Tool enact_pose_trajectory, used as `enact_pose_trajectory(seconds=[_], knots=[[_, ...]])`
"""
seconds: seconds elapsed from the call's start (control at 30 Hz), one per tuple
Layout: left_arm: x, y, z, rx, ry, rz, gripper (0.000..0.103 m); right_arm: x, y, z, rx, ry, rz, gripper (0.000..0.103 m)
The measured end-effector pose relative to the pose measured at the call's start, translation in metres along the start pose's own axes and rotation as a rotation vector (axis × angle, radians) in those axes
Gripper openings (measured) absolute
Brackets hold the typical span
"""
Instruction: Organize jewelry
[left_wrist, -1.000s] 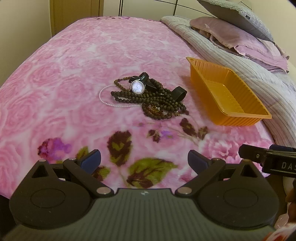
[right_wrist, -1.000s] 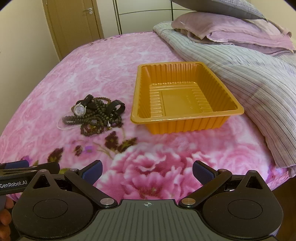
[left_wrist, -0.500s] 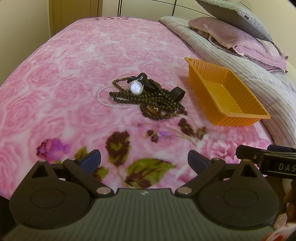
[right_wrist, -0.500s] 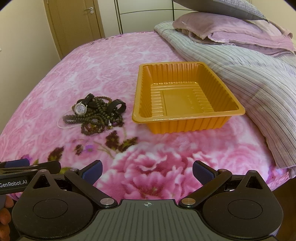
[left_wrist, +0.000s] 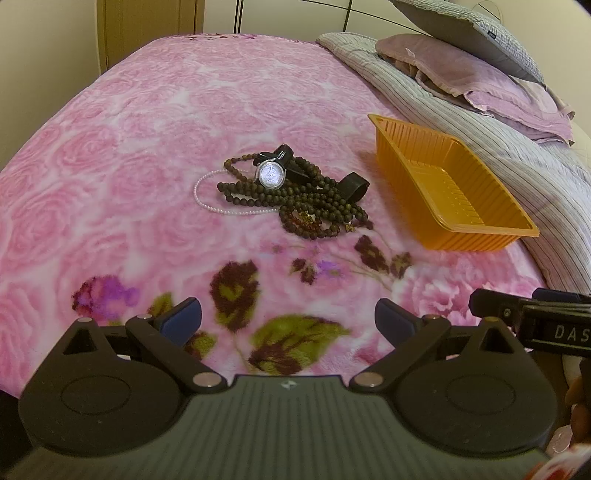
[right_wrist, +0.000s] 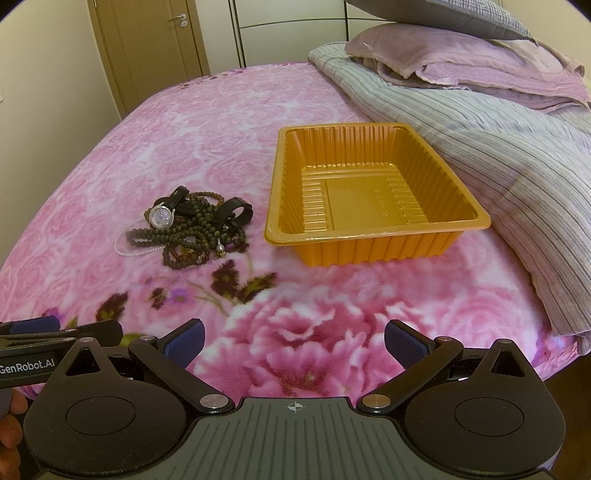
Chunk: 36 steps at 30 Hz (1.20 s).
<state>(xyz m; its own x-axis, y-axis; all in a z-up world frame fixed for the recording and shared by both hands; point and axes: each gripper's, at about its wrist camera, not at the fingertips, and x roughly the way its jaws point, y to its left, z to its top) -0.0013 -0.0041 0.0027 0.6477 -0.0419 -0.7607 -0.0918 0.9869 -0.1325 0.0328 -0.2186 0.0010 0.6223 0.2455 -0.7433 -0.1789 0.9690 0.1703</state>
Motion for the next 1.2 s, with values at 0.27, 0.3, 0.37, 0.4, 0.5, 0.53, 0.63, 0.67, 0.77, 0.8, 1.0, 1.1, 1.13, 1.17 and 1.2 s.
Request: enact_pose_trajectory(seconds=[0.27, 0.3, 0.37, 0.4, 0.5, 0.53, 0.63, 0.67, 0.77, 0.8, 1.0, 1.1, 1.13, 1.17, 1.2], knots=[[0.0013, -0.0008, -0.001, 0.001, 0.003, -0.002, 0.1, 0.001, 0.0005, 0.0, -0.004, 0.001, 0.001, 0.103], [0.0017, -0.0002, -0.0013, 0.002, 0.004, -0.003, 0.1, 0.0011, 0.0007, 0.0, -0.005, 0.001, 0.001, 0.103], [0.0018, -0.0004, -0.0013, 0.002, 0.004, -0.003, 0.1, 0.0014, 0.0009, -0.0002, -0.005, 0.002, 0.001, 0.103], [0.0018, -0.0003, -0.0014, 0.002, 0.004, -0.003, 0.1, 0.0013, 0.0008, -0.0002, -0.004, 0.002, 0.001, 0.103], [0.0018, -0.0004, -0.0013, 0.001, 0.004, -0.003, 0.1, 0.0014, 0.0007, -0.0003, -0.006, 0.0, 0.0, 0.103], [0.0018, -0.0005, -0.0013, 0.002, 0.004, -0.002, 0.1, 0.0014, 0.0009, -0.0005, -0.006, 0.0, 0.001, 0.103], [0.002, -0.0005, -0.0014, 0.001, 0.004, -0.003, 0.1, 0.0015, 0.0004, -0.0001, -0.005, 0.001, 0.001, 0.103], [0.0019, -0.0005, -0.0013, 0.001, 0.004, -0.002, 0.1, 0.0016, 0.0006, -0.0002, -0.005, 0.002, 0.002, 0.103], [0.0018, -0.0004, -0.0013, 0.001, 0.004, -0.002, 0.1, 0.0022, 0.0011, -0.0002, -0.007, 0.003, 0.002, 0.103], [0.0019, -0.0006, -0.0013, 0.002, 0.004, -0.002, 0.1, 0.0026, 0.0012, -0.0002, -0.008, 0.003, 0.002, 0.103], [0.0019, -0.0005, -0.0013, 0.001, 0.005, -0.004, 0.1, 0.0027, 0.0013, -0.0002, -0.008, 0.002, 0.002, 0.103], [0.0018, -0.0004, -0.0013, 0.001, 0.004, -0.004, 0.1, 0.0027, 0.001, 0.0002, -0.008, 0.003, 0.002, 0.103], [0.0016, -0.0006, -0.0012, 0.002, 0.003, -0.004, 0.1, 0.0027, 0.0011, 0.0002, -0.009, 0.003, 0.002, 0.103], [0.0017, -0.0009, -0.0012, 0.002, 0.003, -0.004, 0.1, 0.0029, 0.0016, -0.0001, -0.009, 0.003, 0.002, 0.103], [0.0018, -0.0013, -0.0008, 0.003, 0.003, -0.004, 0.1, 0.0028, 0.0009, 0.0003, -0.009, 0.002, 0.003, 0.103]])
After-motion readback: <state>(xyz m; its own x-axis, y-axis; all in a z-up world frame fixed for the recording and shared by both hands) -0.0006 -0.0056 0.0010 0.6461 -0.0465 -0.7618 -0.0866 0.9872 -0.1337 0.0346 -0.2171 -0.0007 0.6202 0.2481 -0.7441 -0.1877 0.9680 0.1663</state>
